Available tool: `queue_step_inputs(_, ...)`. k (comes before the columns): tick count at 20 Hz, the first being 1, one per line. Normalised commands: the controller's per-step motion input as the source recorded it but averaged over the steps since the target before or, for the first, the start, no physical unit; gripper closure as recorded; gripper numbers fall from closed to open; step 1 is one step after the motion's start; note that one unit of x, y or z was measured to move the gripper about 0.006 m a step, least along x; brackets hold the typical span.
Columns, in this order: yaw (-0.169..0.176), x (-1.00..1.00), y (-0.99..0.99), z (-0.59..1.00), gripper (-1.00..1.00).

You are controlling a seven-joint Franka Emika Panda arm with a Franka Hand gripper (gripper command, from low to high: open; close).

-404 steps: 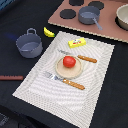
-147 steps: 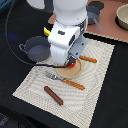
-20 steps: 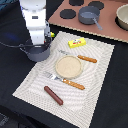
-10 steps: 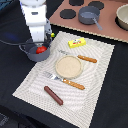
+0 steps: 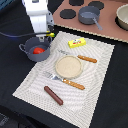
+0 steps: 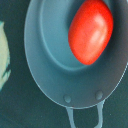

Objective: Interact with the objects in diverse but meaningful ways.

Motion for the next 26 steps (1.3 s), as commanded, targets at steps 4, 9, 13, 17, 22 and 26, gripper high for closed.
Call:
queue_step_inputs(4, -0.035, -0.16, 0.60, 0.13, -1.00)
queue_step_inputs(9, -0.036, -0.24, 0.61, 0.07, -1.00)
queue_step_inputs(13, -0.086, -0.29, 0.52, 0.00, -1.00)
queue_step_inputs(17, -0.141, -0.32, 0.35, -0.04, -1.00)
queue_step_inputs(22, -0.158, -0.36, 0.20, -0.15, -1.00)
queue_step_inputs(26, -0.081, -0.29, 0.07, -0.17, -1.00)
